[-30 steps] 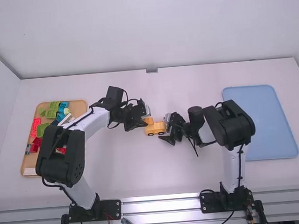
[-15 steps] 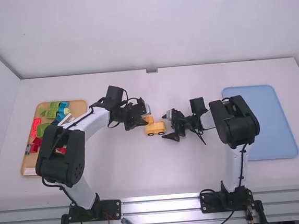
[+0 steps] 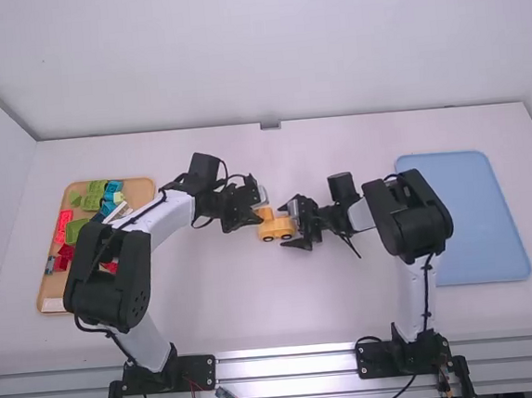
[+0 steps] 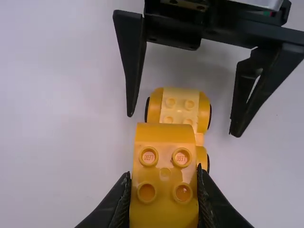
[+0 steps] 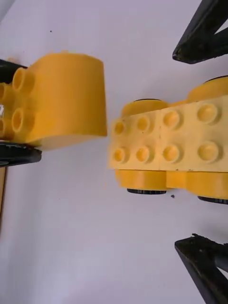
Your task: Assemble lego blocks to make yellow taxi
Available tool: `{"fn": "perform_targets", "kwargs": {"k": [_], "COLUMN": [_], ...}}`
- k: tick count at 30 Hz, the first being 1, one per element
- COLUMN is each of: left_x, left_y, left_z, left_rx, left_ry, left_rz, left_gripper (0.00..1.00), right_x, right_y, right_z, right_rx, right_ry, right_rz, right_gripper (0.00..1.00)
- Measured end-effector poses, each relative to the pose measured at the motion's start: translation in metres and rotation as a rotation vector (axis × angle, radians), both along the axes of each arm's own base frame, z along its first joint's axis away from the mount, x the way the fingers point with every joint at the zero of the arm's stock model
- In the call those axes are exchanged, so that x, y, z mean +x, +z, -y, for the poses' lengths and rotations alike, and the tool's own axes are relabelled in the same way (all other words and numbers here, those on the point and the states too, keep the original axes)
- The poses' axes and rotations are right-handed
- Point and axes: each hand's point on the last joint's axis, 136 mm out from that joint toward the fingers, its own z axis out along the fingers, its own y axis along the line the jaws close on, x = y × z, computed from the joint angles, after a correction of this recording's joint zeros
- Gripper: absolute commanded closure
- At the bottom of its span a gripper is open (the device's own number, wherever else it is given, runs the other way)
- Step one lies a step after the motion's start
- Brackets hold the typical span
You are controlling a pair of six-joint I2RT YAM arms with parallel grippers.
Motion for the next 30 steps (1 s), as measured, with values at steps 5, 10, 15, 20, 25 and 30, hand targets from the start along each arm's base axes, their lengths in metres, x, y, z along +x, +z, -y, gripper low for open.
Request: {"fn": "perform_targets", "kwargs": {"k": [5, 10, 15, 20, 25, 30], "left_x": [0.0, -0.001, -0.002, -0.001, -0.002, -0.011], "left_y": [0.0, 0.001, 0.002, 0.002, -0.005, -0.014], "left_z": [0.001, 0.002, 0.002, 0.003, 0.003, 0.005], "left_rx": [-0.004, -0.013, -0.019, -0.021, -0.031, -0.056], "left_ry": [-0.002, -0.006, -0.009, -0.009, -0.012, -0.025], "left_rz": [-0.001, -0.003, -0.005, 0.002, 0.026, 0.021], "left_gripper": [0.98, 0.98, 0.98, 0.98, 0.98, 0.98], "right_x": [0.001, 0.004, 0.001, 0.0, 0.004, 0.01], "right_y": [0.0, -0.001, -0.009, -0.012, -0.014, -0.013], "right_z": [0.001, -0.002, -0.01, -0.013, -0.003, 0.003], "right_rx": [0.001, -0.012, -0.06, -0.076, -0.082, -0.055], "right_ry": [-0.003, -0.016, -0.031, -0.036, -0.063, -0.071], "right_rz": [-0.002, 0.005, -0.015, -0.023, -0.044, -0.047], "right_gripper": [0.09, 0.08, 0.09, 0.13, 0.15, 0.18]}}
